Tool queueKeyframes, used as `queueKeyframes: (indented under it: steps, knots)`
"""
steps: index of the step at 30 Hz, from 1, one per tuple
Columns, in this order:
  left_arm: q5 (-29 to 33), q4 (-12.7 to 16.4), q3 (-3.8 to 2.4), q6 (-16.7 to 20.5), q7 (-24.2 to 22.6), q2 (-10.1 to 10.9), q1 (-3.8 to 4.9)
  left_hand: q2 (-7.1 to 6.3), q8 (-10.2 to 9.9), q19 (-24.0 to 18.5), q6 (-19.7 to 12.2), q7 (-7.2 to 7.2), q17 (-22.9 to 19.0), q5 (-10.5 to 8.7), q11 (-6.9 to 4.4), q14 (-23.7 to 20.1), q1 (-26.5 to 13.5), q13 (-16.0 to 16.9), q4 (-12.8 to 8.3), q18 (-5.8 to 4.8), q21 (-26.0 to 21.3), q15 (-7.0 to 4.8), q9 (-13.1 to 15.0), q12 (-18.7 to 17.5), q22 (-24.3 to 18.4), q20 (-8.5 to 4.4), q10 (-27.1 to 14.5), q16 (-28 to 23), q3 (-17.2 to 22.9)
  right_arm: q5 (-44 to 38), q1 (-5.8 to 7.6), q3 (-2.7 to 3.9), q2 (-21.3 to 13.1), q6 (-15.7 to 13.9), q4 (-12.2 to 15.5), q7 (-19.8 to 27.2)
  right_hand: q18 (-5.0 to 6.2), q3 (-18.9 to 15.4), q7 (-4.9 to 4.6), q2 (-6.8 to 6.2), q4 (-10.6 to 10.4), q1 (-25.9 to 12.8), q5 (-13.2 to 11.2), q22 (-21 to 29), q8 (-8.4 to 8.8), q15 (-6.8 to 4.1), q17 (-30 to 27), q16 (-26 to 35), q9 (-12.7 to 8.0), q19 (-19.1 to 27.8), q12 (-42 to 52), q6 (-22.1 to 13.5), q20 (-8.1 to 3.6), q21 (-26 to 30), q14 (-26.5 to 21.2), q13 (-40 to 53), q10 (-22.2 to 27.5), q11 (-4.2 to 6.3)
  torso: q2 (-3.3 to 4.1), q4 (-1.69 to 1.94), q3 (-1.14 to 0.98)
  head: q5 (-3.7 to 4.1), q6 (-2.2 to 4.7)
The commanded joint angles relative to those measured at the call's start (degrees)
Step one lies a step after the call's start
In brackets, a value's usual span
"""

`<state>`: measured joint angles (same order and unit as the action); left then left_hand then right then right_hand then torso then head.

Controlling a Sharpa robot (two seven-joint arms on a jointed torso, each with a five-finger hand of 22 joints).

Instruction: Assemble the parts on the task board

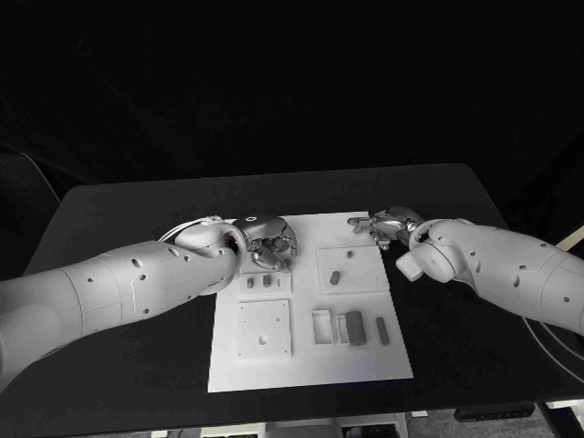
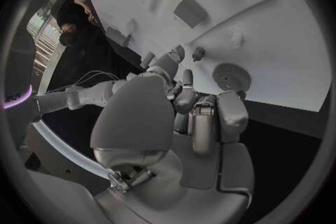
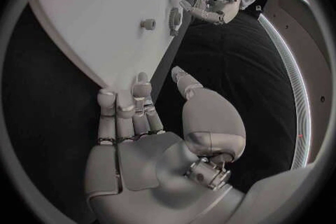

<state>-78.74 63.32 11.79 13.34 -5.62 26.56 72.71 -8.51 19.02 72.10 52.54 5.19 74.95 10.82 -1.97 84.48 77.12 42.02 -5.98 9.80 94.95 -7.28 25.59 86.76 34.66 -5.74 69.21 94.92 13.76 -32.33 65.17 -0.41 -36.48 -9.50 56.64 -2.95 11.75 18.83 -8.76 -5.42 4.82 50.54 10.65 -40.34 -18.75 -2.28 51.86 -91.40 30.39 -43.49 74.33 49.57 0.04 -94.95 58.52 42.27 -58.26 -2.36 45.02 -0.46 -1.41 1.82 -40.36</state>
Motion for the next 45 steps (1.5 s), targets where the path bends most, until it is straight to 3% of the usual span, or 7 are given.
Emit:
queueKeyframes:
  steps: [1,15,28,38,45]
  knots:
    - [-1.3,-0.3,-0.02,-0.3,0.9,-0.3,-0.04,0.00,-0.3,0.5,-0.6,0.18,20.7,-0.18,-0.07,15.1,-0.5,0.1,0.0,5.20,9.6,0.01,-0.1,0.3,0.1,0.01,0.4,10.5,-0.4,0.0,-0.11,-0.06,0.2,0.2,0.0,0.5,1.58,-0.1,-0.47,0.00,-0.2,-0.4,0.0,0.1,0.37,-0.45,-0.1,0.3,-0.1,0.0,-0.3,0.1,-0.11,-7.2,-0.1,-0.1,0.3,-0.15,0.03,-0.06,0.02,0.14,0.06]
    - [-1.3,-0.8,-0.03,0.0,1.6,-0.3,-0.05,0.61,-0.2,0.8,-0.5,0.53,21.1,-0.05,-0.20,15.4,-0.6,0.2,0.3,5.20,9.5,-0.01,0.0,0.4,0.3,-0.02,0.4,10.6,-0.3,1.3,-0.07,-0.03,-1.1,-4.3,1.9,4.7,1.66,0.2,-0.44,0.48,0.1,0.1,0.1,0.0,0.26,-0.48,0.0,0.2,-0.1,-0.2,0.0,0.2,-0.16,-7.3,0.0,-0.1,0.0,-0.06,-0.09,0.07,0.01,0.46,0.37]
    - [-1.2,-1.6,-0.05,0.2,1.5,-0.1,-0.05,0.77,-0.1,0.8,-0.4,0.66,20.9,0.00,-0.24,15.3,-0.6,0.2,0.3,5.20,9.4,-0.01,0.0,0.4,0.4,-0.04,0.4,10.5,-0.2,-0.1,3.02,0.03,-3.3,-4.5,3.9,4.4,1.71,0.4,-0.42,0.64,0.3,0.5,0.1,0.0,0.18,-0.52,0.0,0.1,-0.1,-0.3,0.1,0.4,-0.19,-7.4,0.2,0.0,-0.2,0.00,-0.09,0.06,0.01,0.50,0.44]
    - [-1.1,-2.6,-0.05,0.4,1.1,-0.9,-1.09,0.98,0.2,1.0,0.1,1.07,20.7,0.07,-0.33,15.2,-0.5,0.2,0.4,5.20,9.3,-0.02,0.1,0.4,0.6,-0.06,0.3,10.4,-0.1,-0.1,3.20,0.14,-3.6,-4.2,5.5,4.6,1.76,0.5,-0.41,0.76,0.5,0.7,0.1,-0.1,0.08,-0.57,0.0,0.1,-0.1,-0.4,0.2,0.5,-0.21,-7.5,0.3,-0.1,-0.3,0.07,-0.05,0.06,0.02,0.53,0.46]
    - [-1.1,-3.1,-0.04,0.6,0.9,-1.4,-1.33,1.27,0.6,1.1,1.0,1.34,20.8,0.30,-0.43,15.3,-0.2,0.3,0.4,5.20,9.1,-0.04,0.3,0.3,0.8,-0.10,0.2,10.4,0.3,-0.1,3.20,0.14,-3.5,-4.3,6.3,4.7,1.79,0.6,-0.42,0.83,0.5,0.8,0.1,-0.1,0.04,-0.60,-0.1,0.2,0.0,-0.5,0.1,0.5,-0.22,-7.6,0.4,-0.1,-0.3,0.08,-0.05,0.07,0.01,0.61,0.30]
